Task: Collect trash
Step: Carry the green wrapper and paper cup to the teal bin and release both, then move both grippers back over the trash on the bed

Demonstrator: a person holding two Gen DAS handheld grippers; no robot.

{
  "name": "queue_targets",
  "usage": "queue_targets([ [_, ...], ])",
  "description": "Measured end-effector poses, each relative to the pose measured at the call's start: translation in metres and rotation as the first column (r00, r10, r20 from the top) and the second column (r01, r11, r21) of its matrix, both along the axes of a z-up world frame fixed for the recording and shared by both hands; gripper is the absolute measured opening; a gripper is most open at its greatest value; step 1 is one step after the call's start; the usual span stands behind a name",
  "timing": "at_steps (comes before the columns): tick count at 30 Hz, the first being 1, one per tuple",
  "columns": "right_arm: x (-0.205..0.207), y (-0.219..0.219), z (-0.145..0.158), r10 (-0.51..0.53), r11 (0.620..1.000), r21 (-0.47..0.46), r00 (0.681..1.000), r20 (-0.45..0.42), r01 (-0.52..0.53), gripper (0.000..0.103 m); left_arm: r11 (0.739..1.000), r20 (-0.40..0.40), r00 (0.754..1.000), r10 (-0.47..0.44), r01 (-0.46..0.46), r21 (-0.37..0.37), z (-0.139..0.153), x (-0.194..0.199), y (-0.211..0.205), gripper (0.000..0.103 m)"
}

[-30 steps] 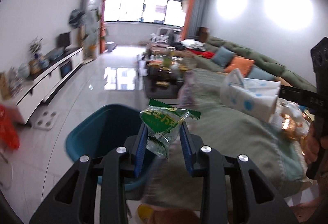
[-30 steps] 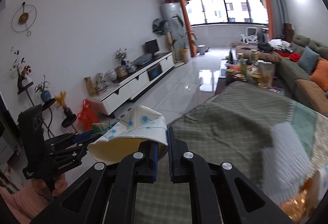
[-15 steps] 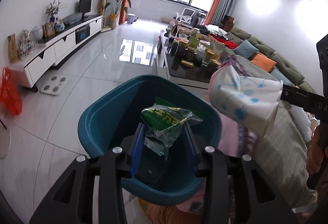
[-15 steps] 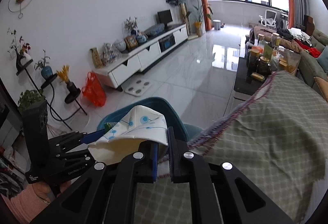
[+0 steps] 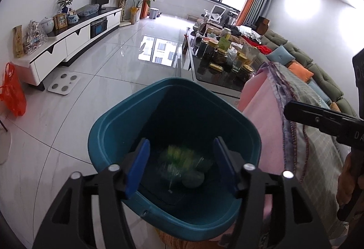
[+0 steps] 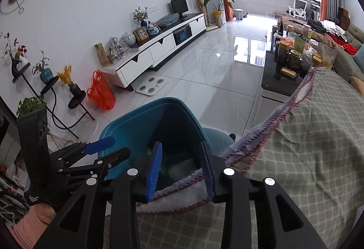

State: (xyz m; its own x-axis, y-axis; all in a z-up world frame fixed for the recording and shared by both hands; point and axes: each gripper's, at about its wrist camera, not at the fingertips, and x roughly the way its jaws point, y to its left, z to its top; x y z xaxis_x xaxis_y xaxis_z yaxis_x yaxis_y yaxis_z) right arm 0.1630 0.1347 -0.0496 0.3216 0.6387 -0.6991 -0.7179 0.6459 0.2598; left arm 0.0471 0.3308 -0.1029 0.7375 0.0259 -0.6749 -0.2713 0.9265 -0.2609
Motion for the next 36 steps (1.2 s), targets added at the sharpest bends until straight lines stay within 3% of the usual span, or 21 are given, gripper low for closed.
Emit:
queue_targets([
  [6, -0.006, -0.029, 0.015, -0.02, 0.997, 0.068, 1.0, 0.008, 0.019, 0.041, 1.0, 0.028, 1.0, -0.009, 0.009, 0.005, 0.012, -0.003, -0.006, 0.067],
  [10, -0.021, -0.059, 0.031, -0.043, 0.993, 0.113, 0.998, 0.054, 0.037, 0.048, 0.998, 0.1, 0.994, -0.053, 0.048, 0.048, 0.036, -0.013, -0.03, 0.069],
  [17, -0.044, -0.121, 0.049, -0.128, 0.983, 0.149, 0.985, 0.112, 0.11, 0.052, 0.973, 0.217, 0.951, -0.221, 0.2, 0.118, 0.073, -0.028, -0.097, 0.076],
  [24, -0.058, -0.198, 0.052, -0.267, 0.956, 0.166, 0.954, 0.133, 0.244, 0.054, 0.902, 0.238, 0.87, -0.432, 0.413, 0.128, 0.078, -0.026, -0.178, 0.077],
  [30, -0.065, -0.26, 0.048, -0.401, 0.912, 0.147, 0.908, 0.126, 0.382, 0.055, 0.806, 0.213, 0.78, -0.589, 0.587, 0.077, 0.064, -0.015, -0.246, 0.077],
  [36, -0.063, -0.319, 0.043, -0.523, 0.85, 0.15, 0.845, 0.115, 0.505, 0.057, 0.724, 0.173, 0.71, -0.683, 0.689, 0.031, 0.048, -0.003, -0.296, 0.077],
])
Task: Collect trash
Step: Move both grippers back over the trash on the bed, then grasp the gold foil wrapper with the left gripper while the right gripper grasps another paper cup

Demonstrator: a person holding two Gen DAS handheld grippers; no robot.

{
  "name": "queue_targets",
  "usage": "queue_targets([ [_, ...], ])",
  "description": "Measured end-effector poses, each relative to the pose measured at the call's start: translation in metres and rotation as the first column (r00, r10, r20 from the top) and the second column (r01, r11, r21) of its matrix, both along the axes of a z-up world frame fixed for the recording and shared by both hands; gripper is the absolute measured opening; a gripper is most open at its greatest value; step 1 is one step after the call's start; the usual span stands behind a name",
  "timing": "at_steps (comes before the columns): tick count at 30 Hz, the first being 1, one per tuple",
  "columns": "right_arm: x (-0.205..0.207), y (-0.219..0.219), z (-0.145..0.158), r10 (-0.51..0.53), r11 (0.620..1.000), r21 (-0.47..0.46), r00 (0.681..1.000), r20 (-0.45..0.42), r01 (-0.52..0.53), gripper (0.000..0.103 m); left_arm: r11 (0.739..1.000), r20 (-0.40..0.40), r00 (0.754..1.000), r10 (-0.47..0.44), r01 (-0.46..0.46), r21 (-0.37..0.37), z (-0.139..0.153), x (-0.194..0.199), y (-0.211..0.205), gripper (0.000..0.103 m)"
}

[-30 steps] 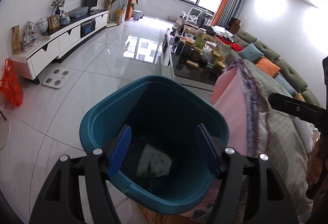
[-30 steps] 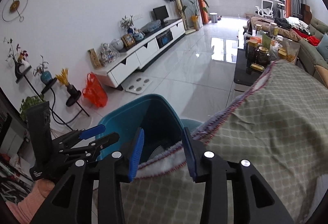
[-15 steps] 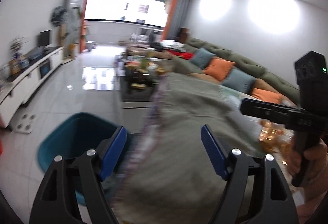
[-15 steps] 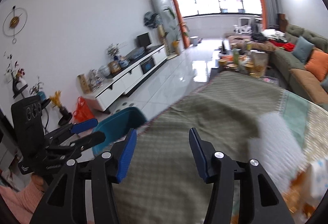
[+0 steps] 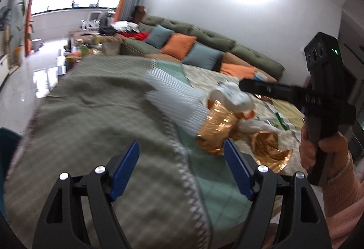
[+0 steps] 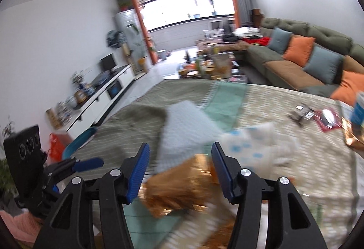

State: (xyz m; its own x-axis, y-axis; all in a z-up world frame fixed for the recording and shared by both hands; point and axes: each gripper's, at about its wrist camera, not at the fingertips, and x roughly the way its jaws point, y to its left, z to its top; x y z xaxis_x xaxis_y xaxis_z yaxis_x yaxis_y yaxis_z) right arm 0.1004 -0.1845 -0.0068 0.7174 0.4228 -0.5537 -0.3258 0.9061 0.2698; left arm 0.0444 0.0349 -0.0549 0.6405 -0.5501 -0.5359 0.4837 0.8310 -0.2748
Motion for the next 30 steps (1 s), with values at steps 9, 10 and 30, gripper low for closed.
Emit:
queue_targets([
  [9, 0.018, -0.065, -0.027, -0.147, 0.988, 0.028, 0.987, -0.064, 0.149, 0.06, 0.997, -0.071, 0.995, -0.071, 0.074, 0.031, -0.015, 0.016, -0.035, 0.077],
  [10, 0.019, -0.067, -0.029, -0.144, 0.988, 0.039, 0.987, -0.074, 0.147, 0.06, 0.997, -0.084, 0.994, -0.074, 0.077, 0.032, -0.016, 0.018, -0.037, 0.077],
  [30, 0.015, -0.063, -0.039, -0.066, 0.99, 0.119, 0.991, -0.113, 0.08, 0.013, 0.993, -0.186, 0.976, -0.113, 0.103, -0.062, -0.026, 0.034, -0.034, 0.027],
])
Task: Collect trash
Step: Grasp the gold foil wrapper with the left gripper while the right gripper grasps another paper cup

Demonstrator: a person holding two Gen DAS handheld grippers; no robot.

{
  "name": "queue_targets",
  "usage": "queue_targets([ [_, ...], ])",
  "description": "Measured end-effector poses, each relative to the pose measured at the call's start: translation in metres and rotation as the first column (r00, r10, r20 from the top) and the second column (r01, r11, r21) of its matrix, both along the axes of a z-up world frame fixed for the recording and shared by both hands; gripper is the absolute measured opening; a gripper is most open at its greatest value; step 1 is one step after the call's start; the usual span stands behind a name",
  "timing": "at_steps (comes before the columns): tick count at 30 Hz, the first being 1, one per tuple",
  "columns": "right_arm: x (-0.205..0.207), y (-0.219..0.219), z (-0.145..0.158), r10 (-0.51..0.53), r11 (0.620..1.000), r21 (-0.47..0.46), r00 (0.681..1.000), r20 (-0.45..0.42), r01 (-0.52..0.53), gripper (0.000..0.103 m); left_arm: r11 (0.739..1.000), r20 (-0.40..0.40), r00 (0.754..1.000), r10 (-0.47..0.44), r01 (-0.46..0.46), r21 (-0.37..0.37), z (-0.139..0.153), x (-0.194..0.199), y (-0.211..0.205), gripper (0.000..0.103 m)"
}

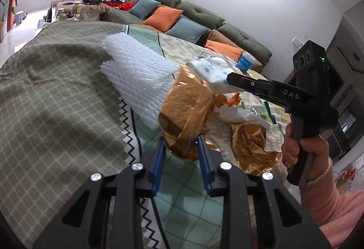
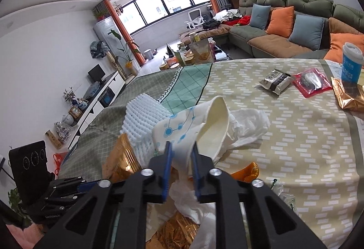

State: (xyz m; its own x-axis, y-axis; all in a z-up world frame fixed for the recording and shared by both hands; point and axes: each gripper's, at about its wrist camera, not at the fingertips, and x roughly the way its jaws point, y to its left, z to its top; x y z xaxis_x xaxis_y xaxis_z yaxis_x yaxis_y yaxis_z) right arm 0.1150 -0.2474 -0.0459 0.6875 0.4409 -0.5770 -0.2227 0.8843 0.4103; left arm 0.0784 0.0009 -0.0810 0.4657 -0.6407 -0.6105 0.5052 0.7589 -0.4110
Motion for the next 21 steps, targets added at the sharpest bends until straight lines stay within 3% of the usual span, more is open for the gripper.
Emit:
queue_targets([
  [8, -0.013, 0.01, 0.019, 0.006, 0.999, -0.035, 0.998, 0.06, -0.004, 0.005, 1.0, 0.04, 0.999, 0.019, -0.018, -0.021, 0.012, -0.011, 0.011, 0.026],
  [21, -0.027, 0.052, 0.051, 0.115, 0.993, -0.041, 0.982, 0.148, -0.11, 0.004, 0.991, 0.098, 0.987, 0.13, -0.127, -0.039, 0.029, -0.033, 0.062, 0.026],
])
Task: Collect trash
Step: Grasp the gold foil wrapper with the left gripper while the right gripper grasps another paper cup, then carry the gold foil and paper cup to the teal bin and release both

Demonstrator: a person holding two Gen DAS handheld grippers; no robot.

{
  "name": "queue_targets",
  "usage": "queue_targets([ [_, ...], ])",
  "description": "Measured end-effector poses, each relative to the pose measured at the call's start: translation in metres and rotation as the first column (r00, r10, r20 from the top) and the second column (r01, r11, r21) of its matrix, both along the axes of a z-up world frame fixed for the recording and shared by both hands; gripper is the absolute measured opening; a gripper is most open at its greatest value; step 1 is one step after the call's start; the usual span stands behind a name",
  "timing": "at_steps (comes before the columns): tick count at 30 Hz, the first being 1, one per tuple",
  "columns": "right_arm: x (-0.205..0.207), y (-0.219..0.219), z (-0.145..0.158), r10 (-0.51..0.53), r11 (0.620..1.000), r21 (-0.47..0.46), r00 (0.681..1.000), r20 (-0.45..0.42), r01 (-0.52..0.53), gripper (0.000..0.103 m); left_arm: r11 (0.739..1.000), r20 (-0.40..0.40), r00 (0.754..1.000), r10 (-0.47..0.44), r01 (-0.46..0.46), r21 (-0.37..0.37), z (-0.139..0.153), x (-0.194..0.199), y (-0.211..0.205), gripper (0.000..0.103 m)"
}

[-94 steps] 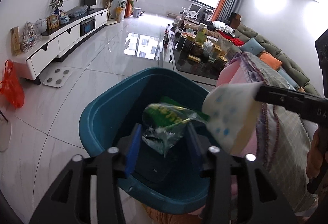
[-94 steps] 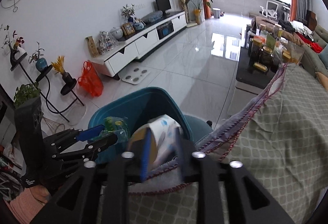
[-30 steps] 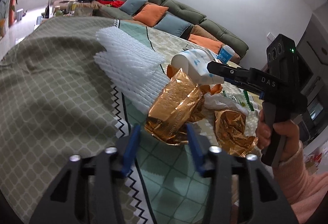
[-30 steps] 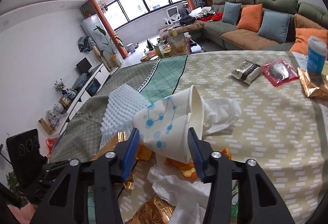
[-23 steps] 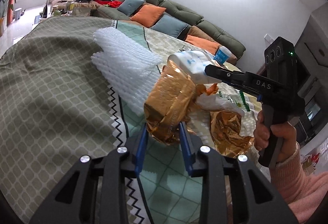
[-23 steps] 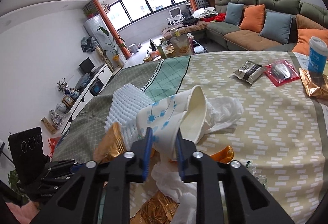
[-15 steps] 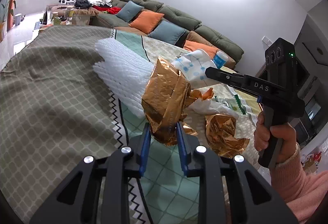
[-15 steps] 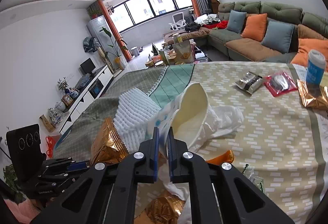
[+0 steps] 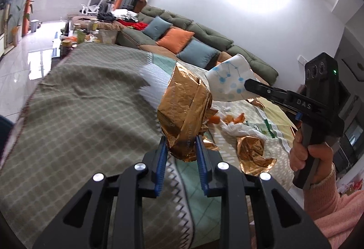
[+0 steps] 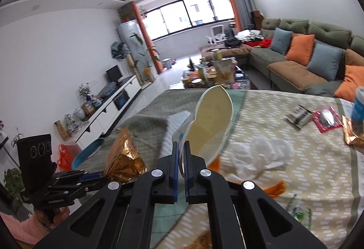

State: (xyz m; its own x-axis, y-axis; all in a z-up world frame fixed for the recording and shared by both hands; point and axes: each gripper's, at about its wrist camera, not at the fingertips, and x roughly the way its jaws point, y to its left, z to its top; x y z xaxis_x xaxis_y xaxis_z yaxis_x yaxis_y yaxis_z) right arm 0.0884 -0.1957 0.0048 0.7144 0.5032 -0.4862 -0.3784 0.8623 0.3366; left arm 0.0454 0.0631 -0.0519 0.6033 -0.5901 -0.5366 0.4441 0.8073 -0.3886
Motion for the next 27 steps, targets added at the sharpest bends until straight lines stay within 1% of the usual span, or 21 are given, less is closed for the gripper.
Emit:
queue_targets([
  [7, 0.003, 0.043, 0.004, 0.12, 0.993, 0.007, 0.993, 0.012, -0.12, 0.004, 0.993, 0.025, 0.993, 0.114, -0.115, 0.01, 0.008, -0.012, 0.038, 0.026],
  [12, 0.01, 0.083, -0.001, 0.214, 0.977, 0.012, 0.977, 0.0, -0.214, 0.004, 0.977, 0.029, 0.977, 0.212, -0.213, 0.013, 0.01, -0.02, 0.076, 0.026],
  [18, 0.016, 0.131, -0.006, 0.312, 0.95, 0.01, 0.95, -0.005, -0.312, 0.004, 0.939, 0.02, 0.939, 0.343, -0.343, 0.021, 0.009, -0.028, 0.125, 0.026],
  [23, 0.022, 0.168, -0.003, 0.381, 0.925, 0.0, 0.925, -0.001, -0.381, 0.004, 0.895, 0.007, 0.896, 0.444, -0.444, 0.034, 0.006, -0.035, 0.167, 0.026],
  [27, 0.027, 0.196, -0.004, 0.432, 0.902, -0.008, 0.902, -0.002, -0.432, 0.004, 0.865, -0.006, 0.866, 0.501, -0.5, 0.04, 0.003, -0.037, 0.191, 0.026],
])
